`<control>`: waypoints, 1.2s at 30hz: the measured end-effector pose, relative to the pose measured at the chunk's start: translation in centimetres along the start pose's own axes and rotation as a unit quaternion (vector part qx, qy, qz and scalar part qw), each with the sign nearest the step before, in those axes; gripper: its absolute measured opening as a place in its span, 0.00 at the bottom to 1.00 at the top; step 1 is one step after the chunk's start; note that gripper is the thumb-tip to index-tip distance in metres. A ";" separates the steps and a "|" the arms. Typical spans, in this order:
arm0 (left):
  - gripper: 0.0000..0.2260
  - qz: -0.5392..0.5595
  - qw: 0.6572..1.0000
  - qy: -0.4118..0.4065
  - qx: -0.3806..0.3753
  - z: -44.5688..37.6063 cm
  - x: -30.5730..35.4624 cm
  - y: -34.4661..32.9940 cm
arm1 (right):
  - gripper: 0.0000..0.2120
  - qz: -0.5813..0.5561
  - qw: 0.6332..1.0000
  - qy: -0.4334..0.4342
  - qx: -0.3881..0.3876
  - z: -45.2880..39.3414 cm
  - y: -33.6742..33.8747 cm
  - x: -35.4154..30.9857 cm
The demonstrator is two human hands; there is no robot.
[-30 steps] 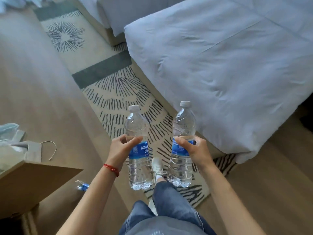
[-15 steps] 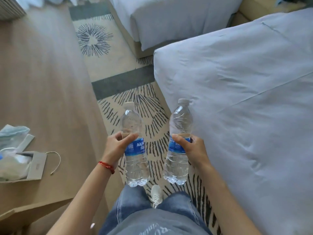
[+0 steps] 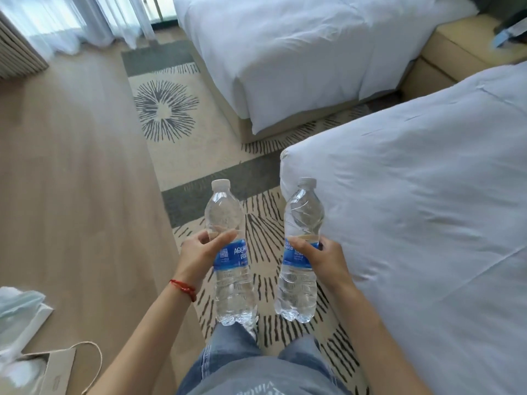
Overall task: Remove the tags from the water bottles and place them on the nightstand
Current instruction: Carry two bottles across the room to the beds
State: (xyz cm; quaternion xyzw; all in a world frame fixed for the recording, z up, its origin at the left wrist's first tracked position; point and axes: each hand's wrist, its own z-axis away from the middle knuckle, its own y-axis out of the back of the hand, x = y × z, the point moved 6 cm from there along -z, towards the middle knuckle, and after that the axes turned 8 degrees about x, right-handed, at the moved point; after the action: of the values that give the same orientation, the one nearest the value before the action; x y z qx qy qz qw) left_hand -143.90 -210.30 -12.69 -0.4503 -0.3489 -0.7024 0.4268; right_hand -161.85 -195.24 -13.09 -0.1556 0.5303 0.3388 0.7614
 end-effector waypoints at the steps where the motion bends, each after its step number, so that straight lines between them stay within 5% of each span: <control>1: 0.18 -0.004 1.000 -0.002 -0.004 -2.0 1.1 0.1 | 0.16 0.000 1.000 0.001 0.001 -1.7 -0.9 -1.0; 18: 0.13 -0.009 1.000 0.021 -0.005 -35.2 12.7 -5.6 | 0.07 0.003 1.000 0.021 0.001 -33.5 -10.5 -14.7; 21: 0.06 -0.003 1.000 0.018 -0.004 -40.6 15.6 -7.0 | 0.08 -0.010 1.000 0.019 0.002 -38.6 -11.4 -17.9; 30: 0.15 -0.027 0.999 0.011 -0.046 -55.6 22.2 -11.3 | 0.23 -0.038 0.999 0.023 0.031 -51.3 -13.6 -24.4; 36: 0.10 -0.071 0.989 0.001 -0.126 -66.9 26.3 -16.3 | 0.10 -0.062 0.991 0.011 0.115 -60.2 -14.5 -27.1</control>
State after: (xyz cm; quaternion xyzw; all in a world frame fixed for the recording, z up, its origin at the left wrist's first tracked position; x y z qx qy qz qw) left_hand -187.20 -269.96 -13.44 -0.4741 -0.2881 -0.7697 0.3159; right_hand -199.87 -251.10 -13.48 -0.1030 0.5636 0.2263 0.7878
